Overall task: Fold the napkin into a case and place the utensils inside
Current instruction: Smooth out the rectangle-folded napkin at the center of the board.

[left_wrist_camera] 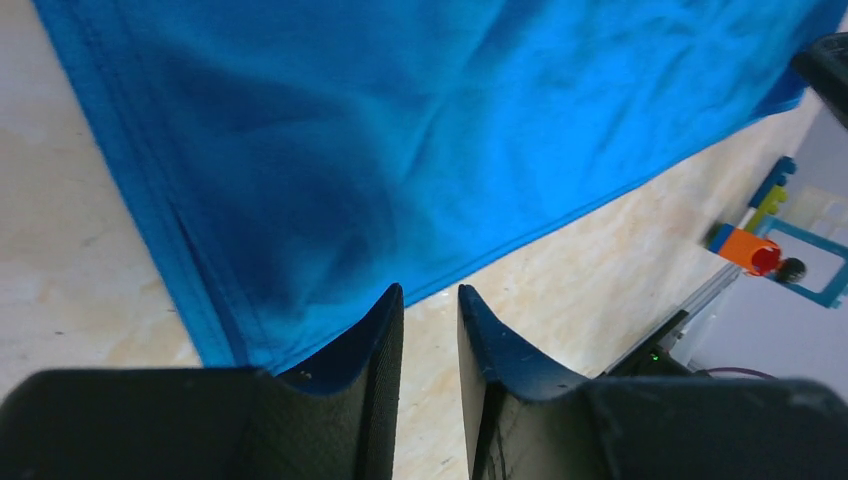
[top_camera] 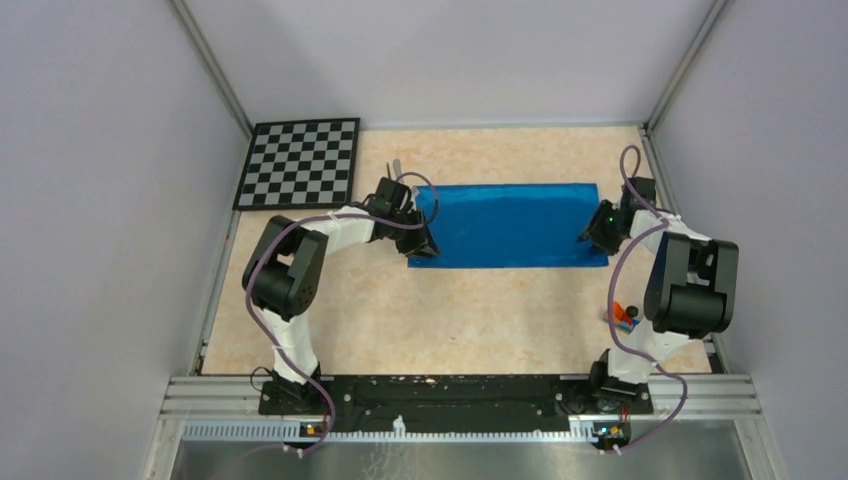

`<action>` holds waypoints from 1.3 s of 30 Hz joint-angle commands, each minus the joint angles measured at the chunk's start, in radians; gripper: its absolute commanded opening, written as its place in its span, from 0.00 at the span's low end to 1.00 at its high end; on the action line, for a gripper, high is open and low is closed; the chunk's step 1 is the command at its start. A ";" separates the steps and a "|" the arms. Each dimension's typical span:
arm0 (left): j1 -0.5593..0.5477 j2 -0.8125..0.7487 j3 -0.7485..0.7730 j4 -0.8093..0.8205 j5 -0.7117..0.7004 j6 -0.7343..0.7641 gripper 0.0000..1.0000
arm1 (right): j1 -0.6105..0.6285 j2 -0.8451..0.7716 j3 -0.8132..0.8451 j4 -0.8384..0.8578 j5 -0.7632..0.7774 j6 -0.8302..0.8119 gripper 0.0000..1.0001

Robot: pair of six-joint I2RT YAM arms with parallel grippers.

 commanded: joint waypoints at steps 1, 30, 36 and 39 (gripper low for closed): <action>0.012 0.014 -0.017 0.048 -0.034 0.051 0.31 | -0.036 0.015 -0.041 0.031 0.063 0.021 0.44; -0.013 -0.035 -0.185 0.056 -0.085 0.056 0.26 | -0.085 -0.300 -0.136 -0.009 0.273 0.006 0.60; -0.081 -0.036 -0.195 0.073 -0.080 0.026 0.26 | -0.040 -0.295 -0.114 0.006 0.077 -0.007 0.60; -0.116 -0.019 -0.195 0.088 -0.073 0.004 0.27 | -0.024 -0.234 -0.119 0.094 -0.105 0.006 0.60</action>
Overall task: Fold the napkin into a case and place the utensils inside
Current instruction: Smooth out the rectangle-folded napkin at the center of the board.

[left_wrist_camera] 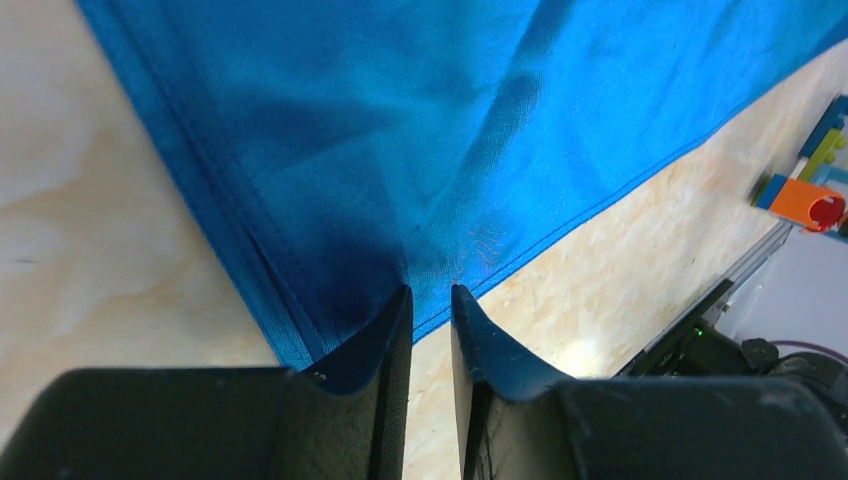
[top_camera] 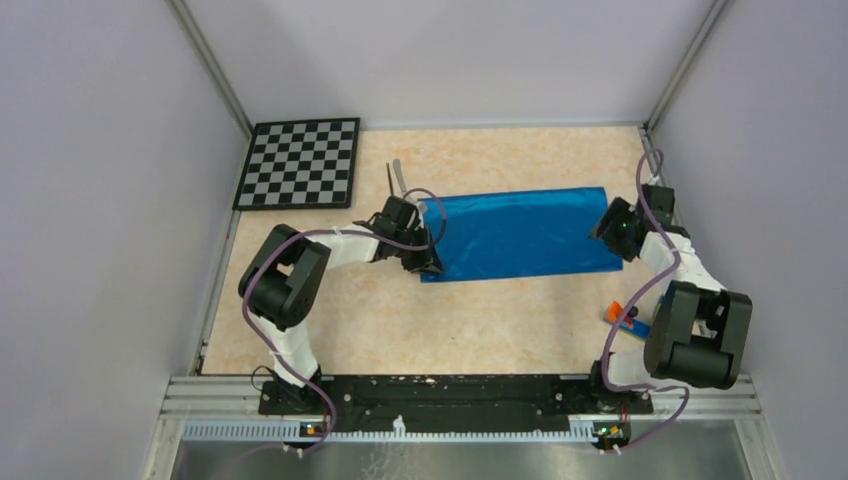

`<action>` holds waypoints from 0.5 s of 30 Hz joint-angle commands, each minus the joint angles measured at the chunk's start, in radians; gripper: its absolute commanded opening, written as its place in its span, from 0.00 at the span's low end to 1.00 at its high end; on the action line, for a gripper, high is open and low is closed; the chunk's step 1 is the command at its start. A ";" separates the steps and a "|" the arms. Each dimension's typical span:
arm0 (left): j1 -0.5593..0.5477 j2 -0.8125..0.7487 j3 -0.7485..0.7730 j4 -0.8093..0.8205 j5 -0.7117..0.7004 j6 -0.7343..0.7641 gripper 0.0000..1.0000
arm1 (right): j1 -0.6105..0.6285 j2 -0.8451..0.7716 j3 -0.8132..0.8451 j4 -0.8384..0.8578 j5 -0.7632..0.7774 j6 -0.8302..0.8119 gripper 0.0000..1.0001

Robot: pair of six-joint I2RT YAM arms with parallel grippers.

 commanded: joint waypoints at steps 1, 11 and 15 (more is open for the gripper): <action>-0.059 0.027 -0.031 -0.034 -0.034 -0.018 0.27 | 0.045 0.091 0.028 0.114 -0.272 0.005 0.60; -0.079 0.013 0.118 -0.095 -0.039 0.002 0.45 | 0.293 0.291 0.140 0.328 -0.432 0.106 0.60; -0.027 -0.087 0.151 -0.106 -0.012 0.046 0.62 | 0.298 0.311 0.165 0.364 -0.463 0.110 0.61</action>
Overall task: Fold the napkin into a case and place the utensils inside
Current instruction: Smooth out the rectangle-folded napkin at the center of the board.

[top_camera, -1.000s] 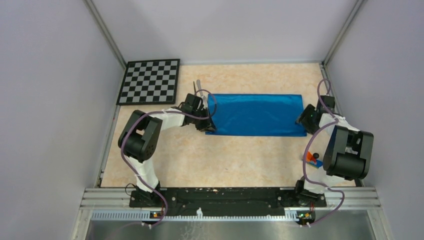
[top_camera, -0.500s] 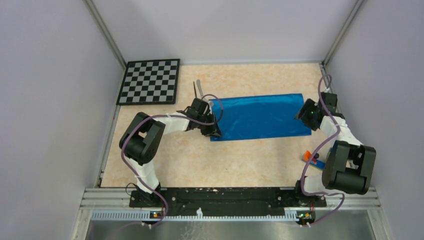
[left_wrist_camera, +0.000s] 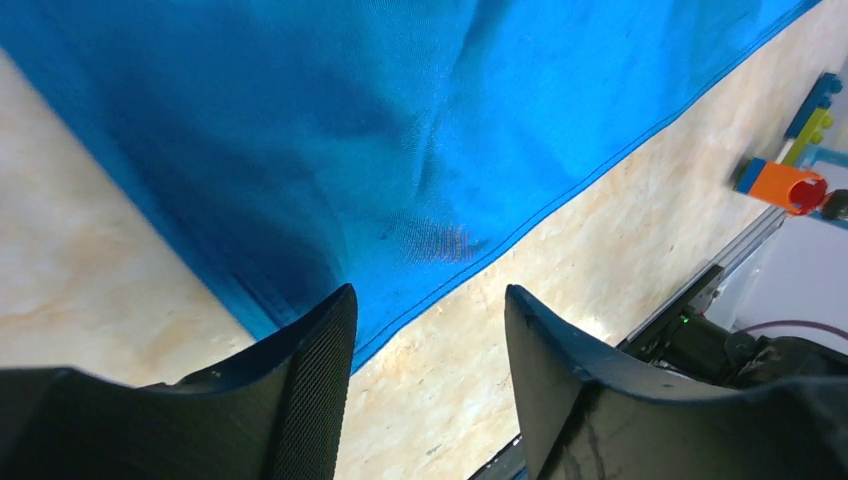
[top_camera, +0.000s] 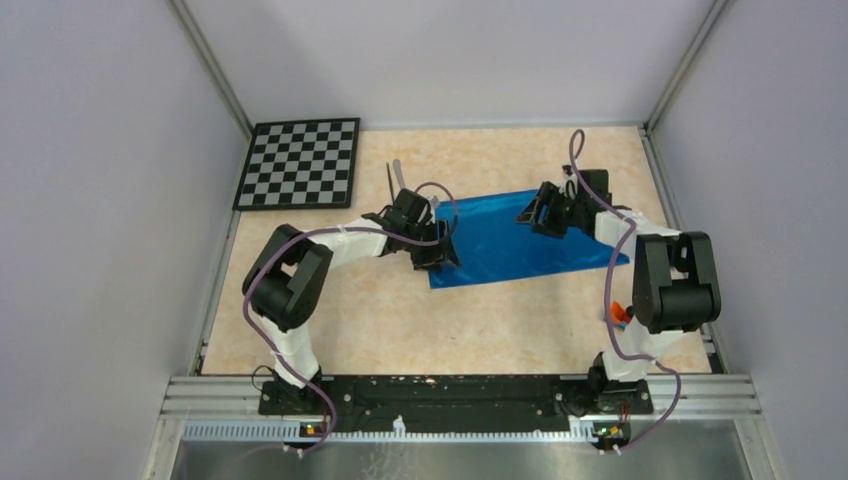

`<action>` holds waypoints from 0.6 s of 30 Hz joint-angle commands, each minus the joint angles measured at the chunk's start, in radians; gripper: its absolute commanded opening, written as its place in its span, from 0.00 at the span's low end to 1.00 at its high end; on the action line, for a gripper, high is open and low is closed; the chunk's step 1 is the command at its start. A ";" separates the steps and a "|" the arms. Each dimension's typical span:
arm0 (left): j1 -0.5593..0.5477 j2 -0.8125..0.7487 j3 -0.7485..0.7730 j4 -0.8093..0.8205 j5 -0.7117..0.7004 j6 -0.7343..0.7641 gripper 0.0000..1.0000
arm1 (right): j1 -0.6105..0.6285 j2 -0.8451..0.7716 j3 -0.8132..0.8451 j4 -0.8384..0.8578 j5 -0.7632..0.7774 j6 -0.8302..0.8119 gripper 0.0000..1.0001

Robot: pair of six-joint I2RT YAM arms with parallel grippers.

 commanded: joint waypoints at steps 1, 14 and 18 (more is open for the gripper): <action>0.061 -0.126 0.058 -0.027 0.004 0.072 0.64 | -0.003 0.014 0.063 0.111 -0.064 0.024 0.61; 0.106 0.028 0.227 0.077 -0.039 0.040 0.27 | 0.129 0.056 -0.058 0.349 -0.182 0.188 0.46; 0.109 0.132 0.304 0.058 -0.074 0.069 0.15 | 0.237 0.074 -0.089 0.393 -0.208 0.213 0.34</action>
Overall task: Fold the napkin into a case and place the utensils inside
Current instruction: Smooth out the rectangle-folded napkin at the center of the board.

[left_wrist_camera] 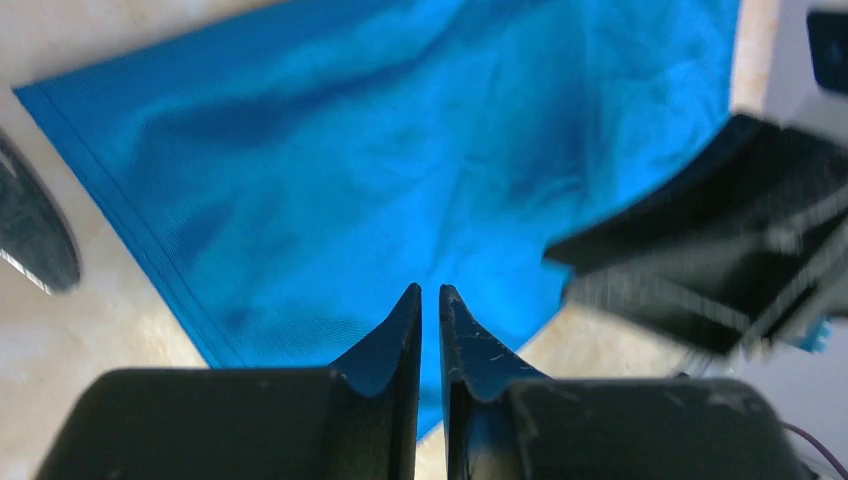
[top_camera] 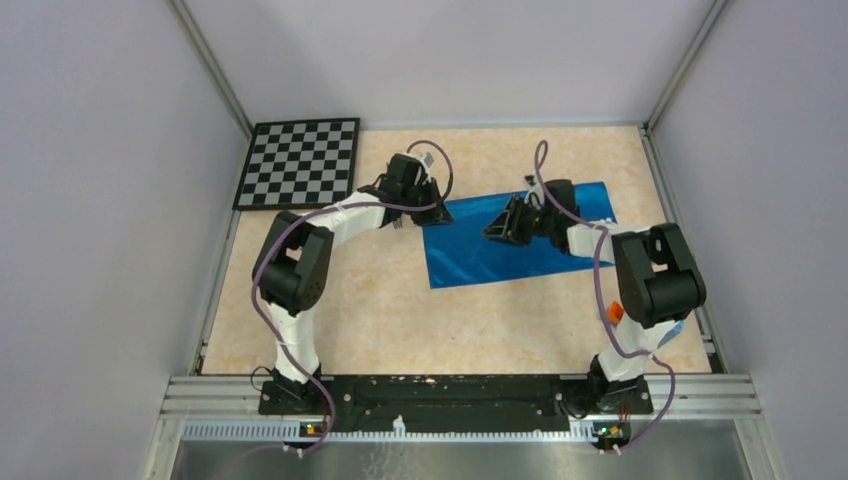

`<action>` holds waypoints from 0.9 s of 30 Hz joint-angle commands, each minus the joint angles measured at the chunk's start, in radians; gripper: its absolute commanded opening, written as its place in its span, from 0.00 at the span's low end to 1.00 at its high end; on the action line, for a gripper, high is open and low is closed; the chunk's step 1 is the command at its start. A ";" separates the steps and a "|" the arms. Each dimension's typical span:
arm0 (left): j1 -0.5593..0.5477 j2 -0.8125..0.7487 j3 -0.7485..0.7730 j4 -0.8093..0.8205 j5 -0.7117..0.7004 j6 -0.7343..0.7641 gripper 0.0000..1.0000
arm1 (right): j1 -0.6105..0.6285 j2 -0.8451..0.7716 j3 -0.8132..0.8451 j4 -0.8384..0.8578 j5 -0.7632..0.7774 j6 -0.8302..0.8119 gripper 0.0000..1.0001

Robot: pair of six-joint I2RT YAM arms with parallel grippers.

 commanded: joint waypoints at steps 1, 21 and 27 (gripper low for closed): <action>0.003 0.114 0.110 -0.010 -0.045 0.033 0.14 | 0.120 0.026 -0.025 0.109 -0.052 0.036 0.32; 0.149 0.349 0.264 -0.056 0.026 0.170 0.02 | 0.420 0.256 0.052 0.275 0.077 0.134 0.17; 0.160 0.343 0.268 -0.069 0.067 0.195 0.10 | 0.421 0.244 0.018 0.247 0.114 0.112 0.17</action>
